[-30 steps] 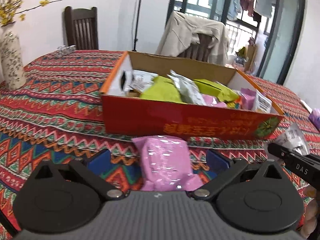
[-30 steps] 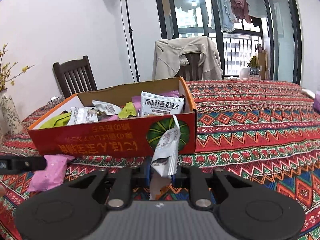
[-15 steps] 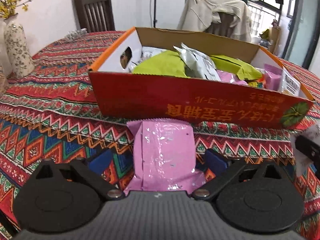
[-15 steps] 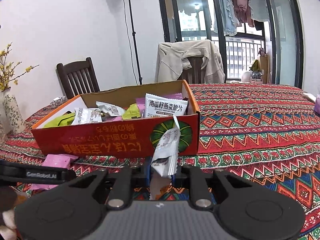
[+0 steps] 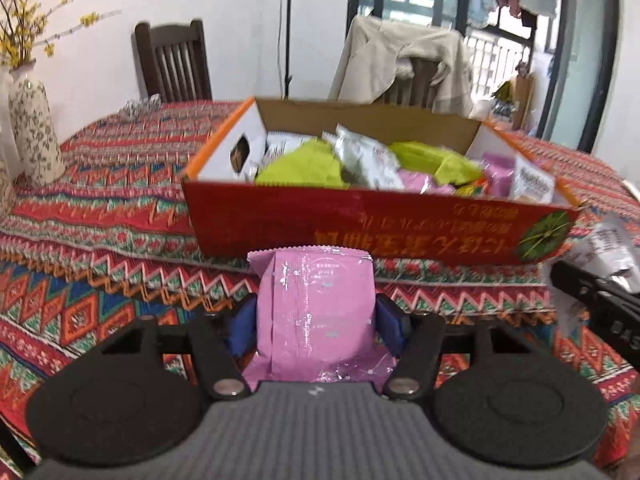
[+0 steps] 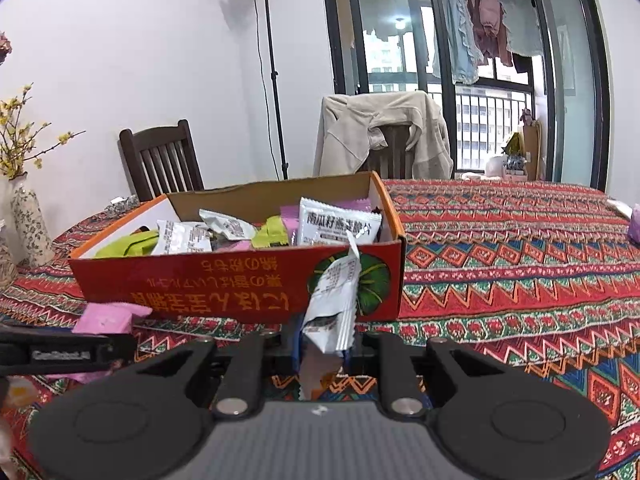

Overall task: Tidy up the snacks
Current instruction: 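Carry both packets over the box and open both grippers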

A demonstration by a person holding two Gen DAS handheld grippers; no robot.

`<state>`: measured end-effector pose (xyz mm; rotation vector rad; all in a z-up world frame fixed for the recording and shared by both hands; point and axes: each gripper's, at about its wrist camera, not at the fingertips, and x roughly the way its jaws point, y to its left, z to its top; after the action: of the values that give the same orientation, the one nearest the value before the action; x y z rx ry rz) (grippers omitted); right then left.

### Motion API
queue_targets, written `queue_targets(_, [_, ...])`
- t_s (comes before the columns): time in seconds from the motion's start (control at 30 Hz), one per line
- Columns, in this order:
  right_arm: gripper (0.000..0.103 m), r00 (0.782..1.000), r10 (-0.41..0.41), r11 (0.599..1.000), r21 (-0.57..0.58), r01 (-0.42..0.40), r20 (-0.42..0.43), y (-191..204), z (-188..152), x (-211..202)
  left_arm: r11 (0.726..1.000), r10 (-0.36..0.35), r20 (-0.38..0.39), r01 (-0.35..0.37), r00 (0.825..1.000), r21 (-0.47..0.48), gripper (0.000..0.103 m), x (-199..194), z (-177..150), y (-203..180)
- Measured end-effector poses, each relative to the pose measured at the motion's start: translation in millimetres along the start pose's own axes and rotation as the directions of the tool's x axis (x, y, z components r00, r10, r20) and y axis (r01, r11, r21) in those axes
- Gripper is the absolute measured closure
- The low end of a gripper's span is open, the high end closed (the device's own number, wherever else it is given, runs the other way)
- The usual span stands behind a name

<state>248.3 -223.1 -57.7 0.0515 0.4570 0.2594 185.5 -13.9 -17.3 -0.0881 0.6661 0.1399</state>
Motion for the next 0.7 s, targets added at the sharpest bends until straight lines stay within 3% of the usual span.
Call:
queue_targets(0.33, [0.085, 0.993, 0.022, 0.999, -0.046, -0.016, 0.114, 9, 37, -17, 0.997, -0.078, 0.159, 0.078, 0.984, 0.005, 0.040, -48, 45, 1])
queue_targets(0.7, [0.085, 0.984, -0.004, 1.000, -0.025, 0.009, 0.177, 14, 97, 17, 0.996, -0.063, 0.244, 0.076, 0.968, -0.043, 0.040, -18, 109, -1])
